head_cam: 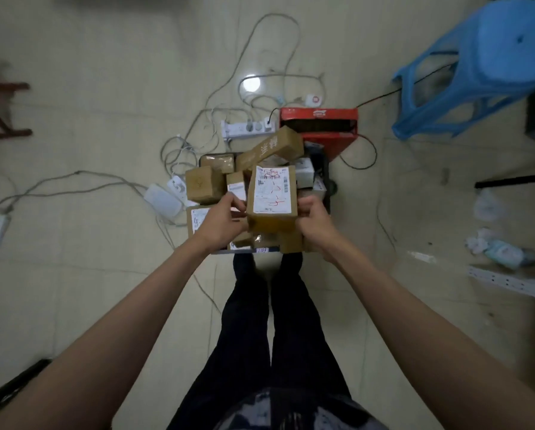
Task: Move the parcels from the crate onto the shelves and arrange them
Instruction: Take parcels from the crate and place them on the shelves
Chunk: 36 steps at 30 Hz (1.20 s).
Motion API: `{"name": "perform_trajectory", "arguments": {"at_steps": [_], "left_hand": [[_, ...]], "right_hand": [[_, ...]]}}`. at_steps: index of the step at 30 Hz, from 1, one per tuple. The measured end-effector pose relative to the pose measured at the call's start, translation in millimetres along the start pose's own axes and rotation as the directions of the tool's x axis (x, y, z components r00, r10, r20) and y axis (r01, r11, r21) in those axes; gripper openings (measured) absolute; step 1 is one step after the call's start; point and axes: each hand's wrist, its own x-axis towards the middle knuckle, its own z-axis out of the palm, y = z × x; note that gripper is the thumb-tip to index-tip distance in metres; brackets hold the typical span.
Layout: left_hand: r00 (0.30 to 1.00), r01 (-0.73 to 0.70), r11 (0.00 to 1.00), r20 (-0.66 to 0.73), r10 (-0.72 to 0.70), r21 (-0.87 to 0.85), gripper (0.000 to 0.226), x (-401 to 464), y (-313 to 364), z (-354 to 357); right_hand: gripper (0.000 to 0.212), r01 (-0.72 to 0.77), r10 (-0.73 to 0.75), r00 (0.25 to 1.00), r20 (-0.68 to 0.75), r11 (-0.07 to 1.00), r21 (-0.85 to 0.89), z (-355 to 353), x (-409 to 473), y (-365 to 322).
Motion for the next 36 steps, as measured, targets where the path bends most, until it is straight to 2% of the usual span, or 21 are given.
{"name": "perform_trajectory", "arguments": {"at_steps": [3,5,7,9,13,15,18,22,28,32,36], "left_hand": [[0.985,-0.127,0.992,0.121,0.123,0.028,0.033,-10,42,7],[0.955,-0.222,0.970,0.223,0.197,0.096,0.046,-16,74,17],[0.905,-0.330,0.928,0.339,0.259,0.171,0.065,-25,106,32],[0.833,-0.440,0.864,0.472,0.289,0.247,0.075,-40,136,50],[0.617,-0.724,0.591,0.718,0.323,0.356,0.072,-80,180,85],[0.550,-0.800,0.466,0.772,0.318,0.378,0.085,-103,195,103],[0.436,-0.888,0.309,0.836,0.333,0.340,0.093,-144,214,135],[0.291,-0.955,0.152,0.896,0.336,0.253,0.091,-225,229,186],[0.090,-0.991,-0.073,0.965,0.247,0.111,0.087,-330,227,275],[-0.042,-0.987,-0.161,0.981,0.188,-0.011,0.086,-403,218,335],[-0.108,-0.974,-0.208,0.989,0.099,-0.086,0.088,-469,205,396]], "right_hand": [[0.040,0.038,-0.027,0.990,-0.137,0.996,0.080,-31,-37,8],[0.044,0.074,-0.033,0.973,-0.230,0.983,0.171,-51,-71,11],[0.059,0.144,-0.049,0.942,-0.332,0.953,0.266,-68,-106,19],[0.077,0.200,-0.047,0.913,-0.405,0.917,0.345,-79,-145,29],[0.085,0.288,-0.046,0.832,-0.553,0.888,0.359,-87,-221,52],[0.080,0.312,-0.041,0.794,-0.607,0.883,0.349,-88,-264,61],[0.070,0.342,-0.025,0.723,-0.690,0.881,0.326,-89,-329,75],[0.073,0.341,0.049,0.623,-0.780,0.881,0.328,-82,-404,110],[0.076,0.323,0.212,0.469,-0.857,0.862,0.390,-67,-513,180],[0.070,0.298,0.294,0.380,-0.877,0.859,0.417,-61,-583,231],[0.077,0.249,0.347,0.299,-0.889,0.871,0.424,-62,-645,284]]}}
